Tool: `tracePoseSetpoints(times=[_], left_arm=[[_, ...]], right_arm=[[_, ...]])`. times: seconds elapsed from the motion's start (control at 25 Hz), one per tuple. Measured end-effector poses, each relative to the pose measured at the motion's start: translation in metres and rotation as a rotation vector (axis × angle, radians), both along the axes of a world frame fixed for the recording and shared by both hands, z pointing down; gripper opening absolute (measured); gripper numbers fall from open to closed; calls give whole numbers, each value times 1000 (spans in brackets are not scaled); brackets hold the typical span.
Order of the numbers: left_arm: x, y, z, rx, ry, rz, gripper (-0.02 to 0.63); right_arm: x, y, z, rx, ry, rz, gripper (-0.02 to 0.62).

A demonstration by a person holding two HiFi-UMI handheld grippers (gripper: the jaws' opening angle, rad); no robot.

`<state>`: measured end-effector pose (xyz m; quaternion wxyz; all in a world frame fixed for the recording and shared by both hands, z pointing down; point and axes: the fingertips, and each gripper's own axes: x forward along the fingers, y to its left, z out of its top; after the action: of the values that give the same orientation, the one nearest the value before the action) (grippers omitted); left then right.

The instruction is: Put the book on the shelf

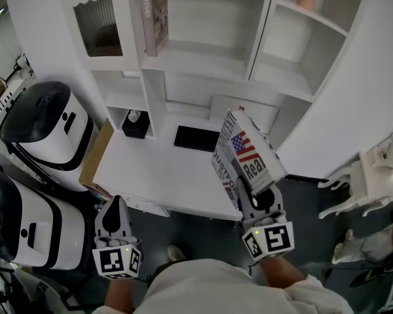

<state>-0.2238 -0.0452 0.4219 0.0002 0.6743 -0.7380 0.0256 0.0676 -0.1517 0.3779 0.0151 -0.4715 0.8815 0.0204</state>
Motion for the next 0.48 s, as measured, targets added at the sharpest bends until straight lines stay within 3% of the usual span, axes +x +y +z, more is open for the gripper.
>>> tracePoseSetpoints(times=[0.24, 0.48], left_arm=[[-49, -15, -3, 10, 7, 32, 3], [-70, -22, -2, 22, 29, 47, 3]], right_arm=[[-43, -13, -19, 36, 7, 49, 158], [-72, -21, -39, 69, 18, 47, 158]])
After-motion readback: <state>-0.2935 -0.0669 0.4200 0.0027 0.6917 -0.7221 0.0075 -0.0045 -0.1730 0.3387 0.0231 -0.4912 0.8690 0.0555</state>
